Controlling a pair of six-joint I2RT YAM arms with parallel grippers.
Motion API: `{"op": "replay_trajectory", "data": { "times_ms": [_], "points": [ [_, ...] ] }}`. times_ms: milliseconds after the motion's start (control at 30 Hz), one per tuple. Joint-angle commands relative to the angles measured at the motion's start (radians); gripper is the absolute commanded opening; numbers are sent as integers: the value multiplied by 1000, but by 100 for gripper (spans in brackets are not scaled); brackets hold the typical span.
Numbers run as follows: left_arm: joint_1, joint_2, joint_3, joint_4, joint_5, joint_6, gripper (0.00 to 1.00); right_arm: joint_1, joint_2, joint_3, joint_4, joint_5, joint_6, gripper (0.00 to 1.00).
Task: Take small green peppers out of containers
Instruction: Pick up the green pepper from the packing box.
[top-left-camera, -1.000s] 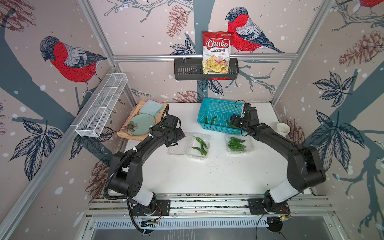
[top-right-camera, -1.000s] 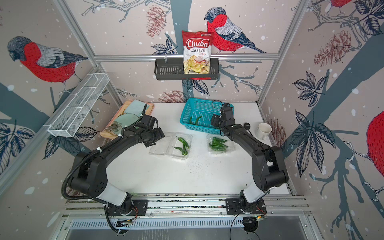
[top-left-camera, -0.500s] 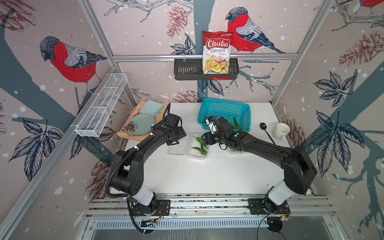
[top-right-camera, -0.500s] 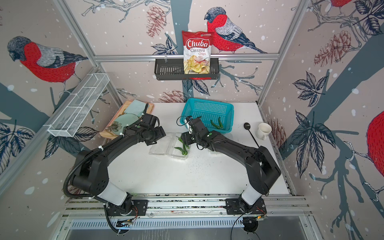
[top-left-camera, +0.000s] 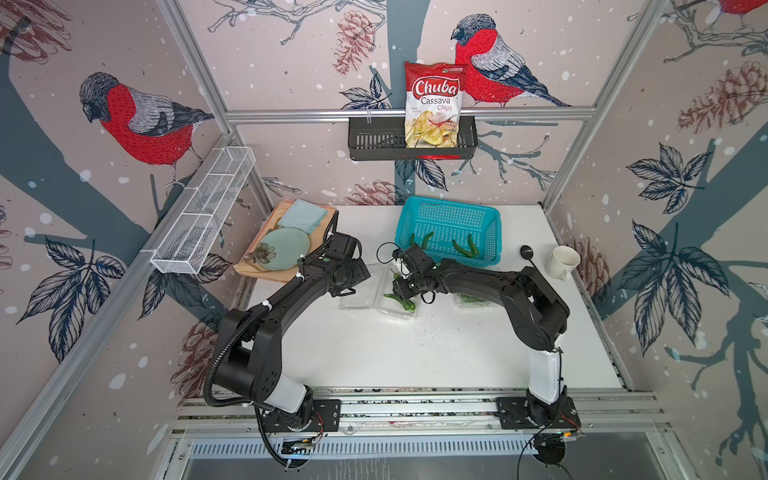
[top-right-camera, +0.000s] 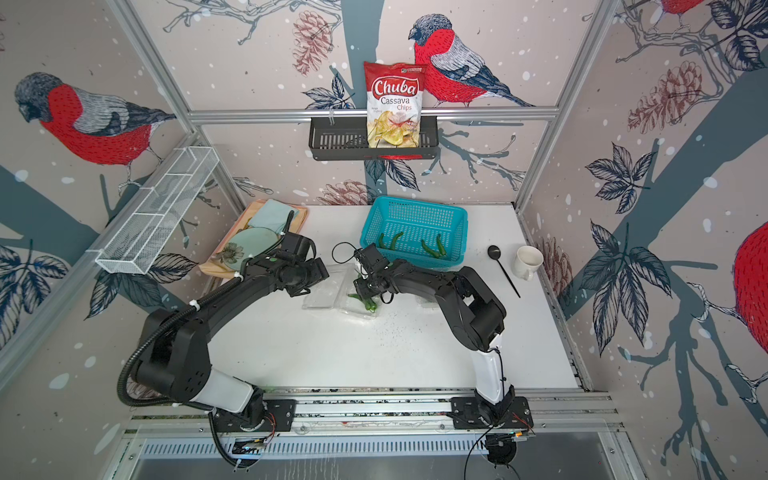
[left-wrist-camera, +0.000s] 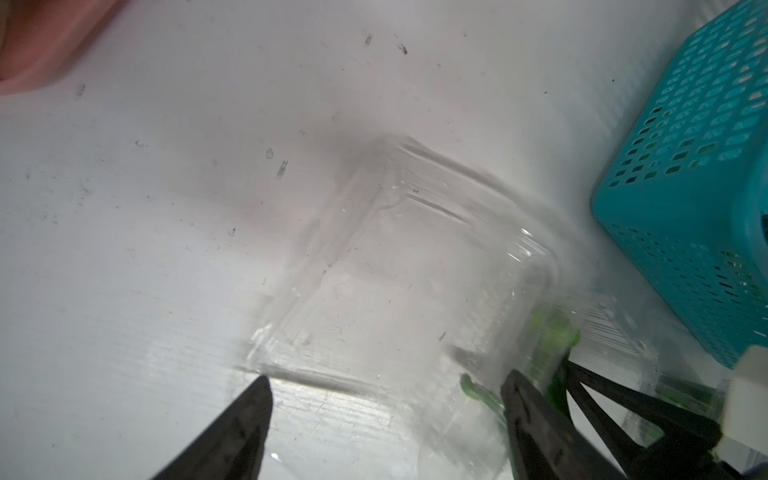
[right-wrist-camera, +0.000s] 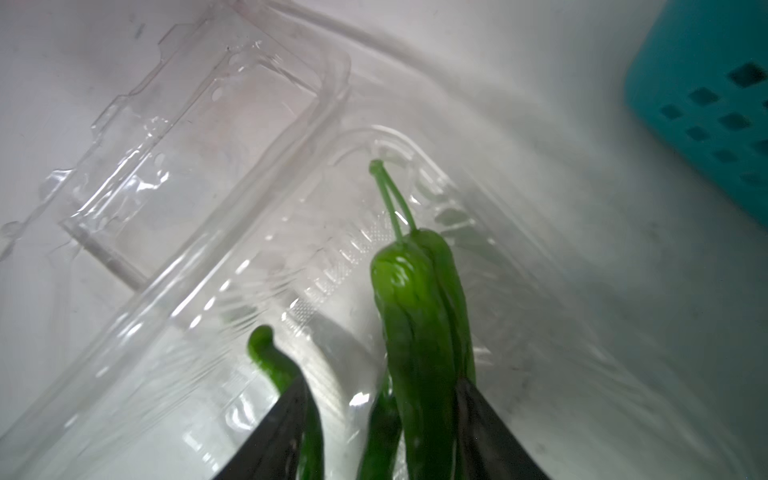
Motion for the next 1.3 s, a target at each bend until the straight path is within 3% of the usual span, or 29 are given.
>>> {"op": "replay_trajectory", "data": {
  "times_ms": [0, 167, 367, 1000, 1267],
  "points": [
    [0, -6, -6, 0, -10, -1, 84, 2, 23, 9, -25, 26, -10, 55],
    [0, 1, -6, 10, -5, -1, 84, 6, 30, 6, -31, 32, -9, 48],
    [0, 11, -3, 15, 0, 2, 84, 17, 6, 10, -40, 10, -11, 30],
    [0, 20, -3, 28, 2, -3, 84, 18, -211, 25, -116, -26, 17, 30],
    [0, 17, -3, 25, 1, -11, 84, -73, -294, 94, -70, 33, 67, 30]
  ]
}}
